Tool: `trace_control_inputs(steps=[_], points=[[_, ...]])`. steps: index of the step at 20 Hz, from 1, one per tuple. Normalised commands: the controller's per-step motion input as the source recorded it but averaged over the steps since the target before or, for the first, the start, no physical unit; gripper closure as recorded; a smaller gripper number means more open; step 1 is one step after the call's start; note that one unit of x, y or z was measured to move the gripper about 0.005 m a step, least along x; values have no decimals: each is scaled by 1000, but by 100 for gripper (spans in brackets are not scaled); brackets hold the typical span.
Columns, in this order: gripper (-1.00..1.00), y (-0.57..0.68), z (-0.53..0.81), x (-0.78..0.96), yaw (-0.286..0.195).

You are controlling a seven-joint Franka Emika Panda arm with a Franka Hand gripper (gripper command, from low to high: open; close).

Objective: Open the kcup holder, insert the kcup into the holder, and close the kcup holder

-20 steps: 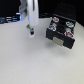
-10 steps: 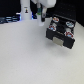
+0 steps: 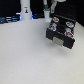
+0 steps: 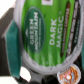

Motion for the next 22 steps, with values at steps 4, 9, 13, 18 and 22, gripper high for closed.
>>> trace_control_inputs(steps=[4,9,13,18,22], points=[[100,681,231,179,13],[100,631,36,45,42],[100,555,-42,15,57],[100,85,10,342,0],[100,251,30,557,-1]])
